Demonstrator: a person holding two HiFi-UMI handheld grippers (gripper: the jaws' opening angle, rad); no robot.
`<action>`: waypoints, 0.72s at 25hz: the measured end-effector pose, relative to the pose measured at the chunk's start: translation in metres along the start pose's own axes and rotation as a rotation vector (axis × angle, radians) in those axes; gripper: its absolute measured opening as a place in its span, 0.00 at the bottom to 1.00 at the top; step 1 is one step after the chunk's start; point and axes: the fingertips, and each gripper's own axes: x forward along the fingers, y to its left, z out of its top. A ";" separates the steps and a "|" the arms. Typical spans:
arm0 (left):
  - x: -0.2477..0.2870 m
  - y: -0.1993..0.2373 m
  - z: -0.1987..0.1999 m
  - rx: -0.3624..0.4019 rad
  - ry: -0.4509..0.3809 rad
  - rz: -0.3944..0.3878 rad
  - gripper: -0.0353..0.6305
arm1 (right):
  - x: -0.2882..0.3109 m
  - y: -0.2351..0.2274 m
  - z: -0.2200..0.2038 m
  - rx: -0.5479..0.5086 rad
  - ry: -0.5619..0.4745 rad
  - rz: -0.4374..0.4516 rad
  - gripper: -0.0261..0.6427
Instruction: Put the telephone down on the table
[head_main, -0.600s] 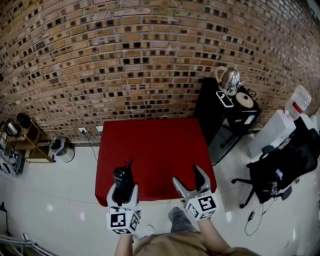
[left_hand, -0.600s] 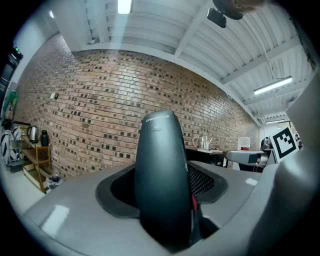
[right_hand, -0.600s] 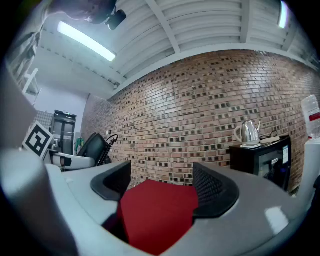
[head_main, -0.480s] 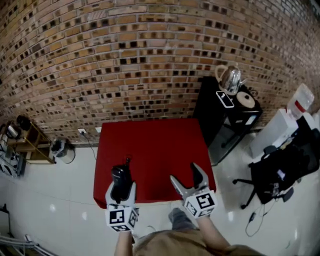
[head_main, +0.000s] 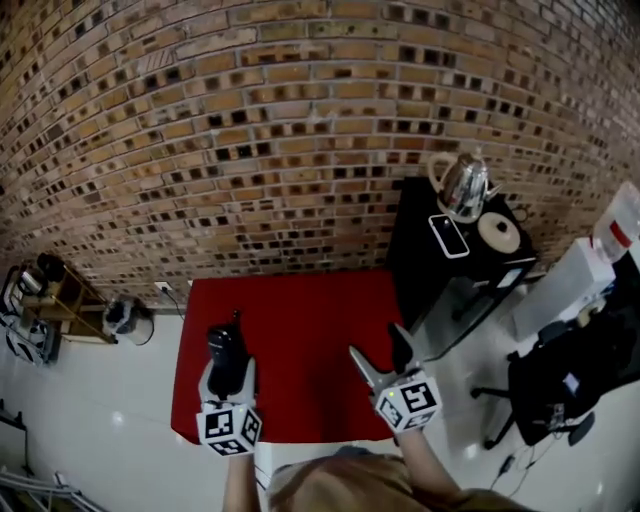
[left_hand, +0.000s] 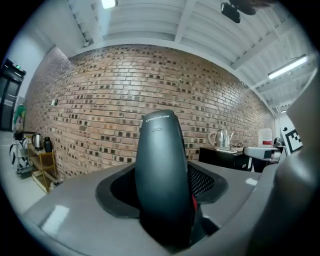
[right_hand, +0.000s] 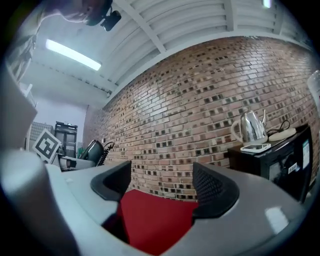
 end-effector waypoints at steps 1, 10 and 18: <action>0.006 -0.004 -0.004 -0.003 0.016 0.011 0.48 | 0.002 -0.006 -0.007 0.016 0.017 0.007 0.60; 0.049 -0.003 -0.083 -0.004 0.299 0.024 0.49 | 0.034 -0.017 -0.035 0.066 0.118 0.083 0.60; 0.101 0.009 -0.181 -0.086 0.569 -0.031 0.49 | 0.053 -0.048 -0.050 0.108 0.185 0.001 0.58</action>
